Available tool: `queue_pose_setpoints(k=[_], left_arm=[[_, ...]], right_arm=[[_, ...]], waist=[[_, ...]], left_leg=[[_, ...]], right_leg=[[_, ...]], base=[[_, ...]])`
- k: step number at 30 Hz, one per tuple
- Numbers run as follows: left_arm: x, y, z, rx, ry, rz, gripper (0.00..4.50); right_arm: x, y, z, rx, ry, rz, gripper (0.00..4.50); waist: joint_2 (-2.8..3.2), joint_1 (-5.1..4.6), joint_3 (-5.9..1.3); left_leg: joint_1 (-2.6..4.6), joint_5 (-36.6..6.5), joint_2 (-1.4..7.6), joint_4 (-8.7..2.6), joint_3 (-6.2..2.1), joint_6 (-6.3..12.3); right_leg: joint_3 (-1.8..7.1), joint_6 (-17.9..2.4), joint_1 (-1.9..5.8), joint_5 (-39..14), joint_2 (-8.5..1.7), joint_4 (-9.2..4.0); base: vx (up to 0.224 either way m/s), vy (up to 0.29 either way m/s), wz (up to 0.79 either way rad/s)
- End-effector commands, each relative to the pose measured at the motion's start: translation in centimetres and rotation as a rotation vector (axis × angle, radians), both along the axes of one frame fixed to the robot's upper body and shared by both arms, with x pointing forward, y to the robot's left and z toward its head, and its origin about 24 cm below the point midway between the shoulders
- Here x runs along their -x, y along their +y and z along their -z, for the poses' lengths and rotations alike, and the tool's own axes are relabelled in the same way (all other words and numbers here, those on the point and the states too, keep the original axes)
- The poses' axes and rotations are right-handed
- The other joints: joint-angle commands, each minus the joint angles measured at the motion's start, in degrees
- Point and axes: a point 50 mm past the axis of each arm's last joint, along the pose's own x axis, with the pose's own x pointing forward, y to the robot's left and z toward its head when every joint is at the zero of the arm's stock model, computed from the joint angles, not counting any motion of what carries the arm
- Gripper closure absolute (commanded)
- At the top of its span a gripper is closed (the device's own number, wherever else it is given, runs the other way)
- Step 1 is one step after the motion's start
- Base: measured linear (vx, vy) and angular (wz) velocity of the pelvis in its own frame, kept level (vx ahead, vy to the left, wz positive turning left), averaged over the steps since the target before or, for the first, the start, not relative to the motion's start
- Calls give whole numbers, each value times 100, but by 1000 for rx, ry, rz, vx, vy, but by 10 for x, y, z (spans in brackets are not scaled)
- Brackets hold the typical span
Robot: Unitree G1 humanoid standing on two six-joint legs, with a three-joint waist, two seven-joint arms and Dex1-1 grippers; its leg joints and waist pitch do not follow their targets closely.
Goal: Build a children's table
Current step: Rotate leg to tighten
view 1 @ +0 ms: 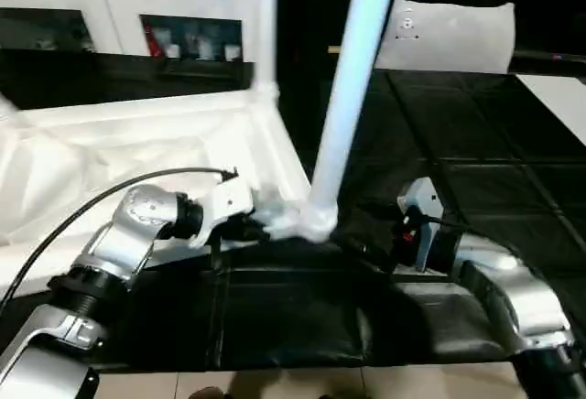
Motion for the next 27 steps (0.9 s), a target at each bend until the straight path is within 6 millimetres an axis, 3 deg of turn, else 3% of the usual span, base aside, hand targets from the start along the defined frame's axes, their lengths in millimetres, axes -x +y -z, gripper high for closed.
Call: queue_pose_setpoints(k=[1, 7, 8, 12, 13, 18, 27], left_arm=[[7, -12, 0, 12, 22, 138, 447], [12, -11, 4, -22, 42, 223, 447], [12, -12, 4, -21, 39, 230, 450], [11, -12, 4, -19, 38, 237, 450], [11, -12, 4, -19, 39, 239, 450], [12, -11, 5, -20, 41, 244, 450], [12, -11, 8, -22, 34, 239, 450]], right_arm=[[-2, -1, -1, 27, -4, -49, 0], [-6, 8, 3, 66, -19, -202, 0], [-7, 10, 4, 71, -16, -228, 30], [-10, 13, 8, 88, -3, -270, 43], [-12, 14, 9, 91, -2, -273, 69], [-15, 15, 11, 97, 1, -293, 112], [-14, 17, 18, 109, 14, -350, 168]], waist=[[18, -16, -343], [3, 40, -347], [5, 35, -345], [-16, 46, -355], [-12, 32, -357], [-6, 44, -360], [1, 54, -364]], left_leg=[[105, -785, 259, -384, -19, 318], [99, -892, 256, -384, -23, 223], [90, -894, 255, -385, -27, 231], [88, -769, 253, -377, -22, 268], [76, -748, 248, -376, -27, 271], [89, -773, 253, -371, -23, 278], [95, -816, 258, -367, -21, 283]], right_leg=[[196, -1368, 250, -578, -397, -359], [190, -1339, 251, -697, -409, -346], [187, -1341, 251, -712, -412, -348], [186, -1375, 265, -525, -403, -326], [180, -1399, 264, -520, -408, -318], [182, -1416, 260, -561, -406, -320], [180, -1438, 261, -577, -400, -318]], base=[[0, 0, 0], [0, 0, 0], [0, 0, 0], [0, 0, 0], [0, 0, 0], [0, 0, 0], [0, 0, 0]])
